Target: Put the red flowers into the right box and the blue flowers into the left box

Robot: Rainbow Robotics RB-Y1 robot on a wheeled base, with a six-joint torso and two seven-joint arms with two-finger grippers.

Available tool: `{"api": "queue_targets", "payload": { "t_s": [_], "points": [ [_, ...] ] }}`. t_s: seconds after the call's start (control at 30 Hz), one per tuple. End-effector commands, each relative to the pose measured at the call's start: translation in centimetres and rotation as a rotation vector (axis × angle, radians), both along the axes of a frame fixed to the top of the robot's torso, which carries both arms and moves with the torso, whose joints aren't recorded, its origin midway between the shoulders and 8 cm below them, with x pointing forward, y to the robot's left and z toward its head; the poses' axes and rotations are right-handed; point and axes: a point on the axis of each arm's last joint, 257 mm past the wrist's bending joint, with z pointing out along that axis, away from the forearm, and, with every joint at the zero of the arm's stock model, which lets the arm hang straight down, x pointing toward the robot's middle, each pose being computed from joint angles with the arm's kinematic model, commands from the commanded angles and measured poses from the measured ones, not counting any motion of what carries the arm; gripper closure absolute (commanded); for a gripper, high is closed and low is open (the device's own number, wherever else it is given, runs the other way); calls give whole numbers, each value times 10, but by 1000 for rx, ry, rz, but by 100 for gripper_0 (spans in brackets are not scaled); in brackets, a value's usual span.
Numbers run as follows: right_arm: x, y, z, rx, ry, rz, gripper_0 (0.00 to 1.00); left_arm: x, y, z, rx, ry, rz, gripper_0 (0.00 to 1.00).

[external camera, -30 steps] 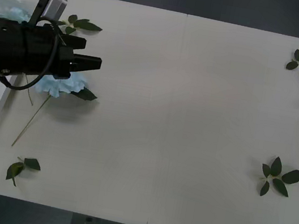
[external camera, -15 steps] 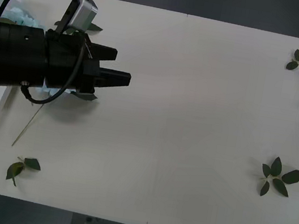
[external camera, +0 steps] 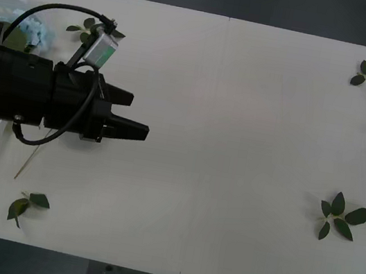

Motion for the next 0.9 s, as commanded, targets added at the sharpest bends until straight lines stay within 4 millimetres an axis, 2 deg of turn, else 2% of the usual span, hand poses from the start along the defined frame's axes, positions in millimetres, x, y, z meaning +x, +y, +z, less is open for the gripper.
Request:
{"api": "queue_targets", "payload": {
  "t_s": [0.03, 0.07, 0.3, 0.6, 0.73, 0.9],
  "points": [
    [-3, -10, 13, -45, -40, 4, 0, 0, 45, -29, 113, 75, 76, 0],
    [-3, -10, 13, -45, -40, 4, 0, 0, 60, -37, 170, 74, 83, 0],
    [-3, -10, 13, -45, -40, 4, 0, 8, 128, -54, 351, 119, 142, 0],
    [-3, -10, 13, -45, -40, 4, 0, 36, 192, -77, 456, 143, 275, 0],
    [-3, -10, 13, -45, -40, 4, 0, 47, 215, -90, 524, 124, 323, 0],
    [-3, -10, 13, -45, -40, 4, 0, 65, 222, -102, 561, 121, 354, 0]
  ]
}}
